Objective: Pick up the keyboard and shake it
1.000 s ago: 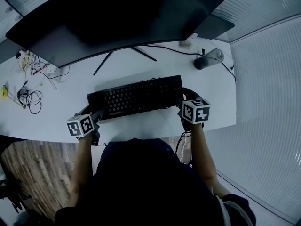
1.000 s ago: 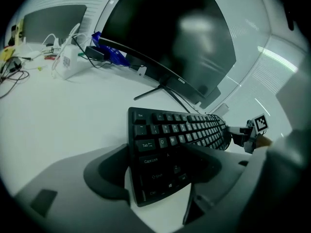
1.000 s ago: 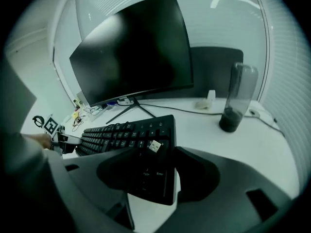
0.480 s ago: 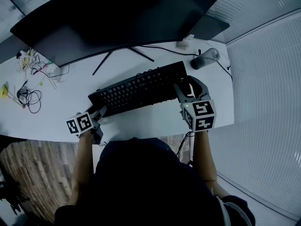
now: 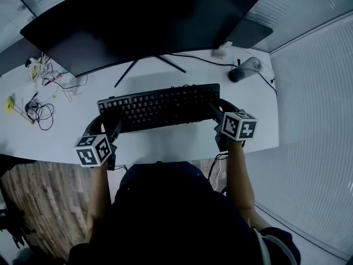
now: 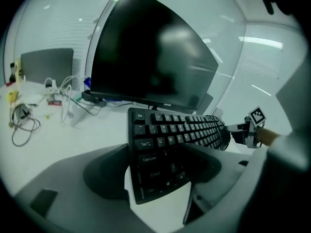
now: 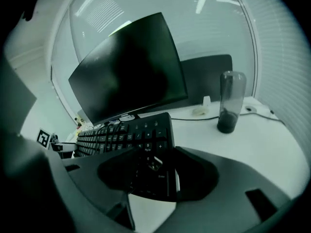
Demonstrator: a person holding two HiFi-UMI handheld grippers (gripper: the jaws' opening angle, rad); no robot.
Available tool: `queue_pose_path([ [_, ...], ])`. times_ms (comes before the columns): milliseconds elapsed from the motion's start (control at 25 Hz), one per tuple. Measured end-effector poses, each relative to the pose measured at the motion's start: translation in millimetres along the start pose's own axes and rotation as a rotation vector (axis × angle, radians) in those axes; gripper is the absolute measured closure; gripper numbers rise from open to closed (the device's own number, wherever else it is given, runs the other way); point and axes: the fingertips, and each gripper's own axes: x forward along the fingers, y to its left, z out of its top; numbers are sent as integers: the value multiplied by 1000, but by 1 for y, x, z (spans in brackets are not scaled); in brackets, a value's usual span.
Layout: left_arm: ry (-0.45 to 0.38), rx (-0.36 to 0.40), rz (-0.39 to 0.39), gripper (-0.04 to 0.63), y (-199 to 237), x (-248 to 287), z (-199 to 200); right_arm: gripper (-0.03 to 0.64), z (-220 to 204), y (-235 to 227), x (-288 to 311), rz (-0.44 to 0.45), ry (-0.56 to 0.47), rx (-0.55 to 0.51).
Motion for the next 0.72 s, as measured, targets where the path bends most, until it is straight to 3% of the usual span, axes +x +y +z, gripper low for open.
queue_pose_path([
  [280,-47,157,101,253,-7,-31,29,376,-38,0,30,90,94,224],
  [520,-138,232,118,253,-30,-50,59,379,-68,-1,49,120,156,349],
  [720,-163,292,138,253,-40,-58,71,379,-93,7,58,169,195,437],
])
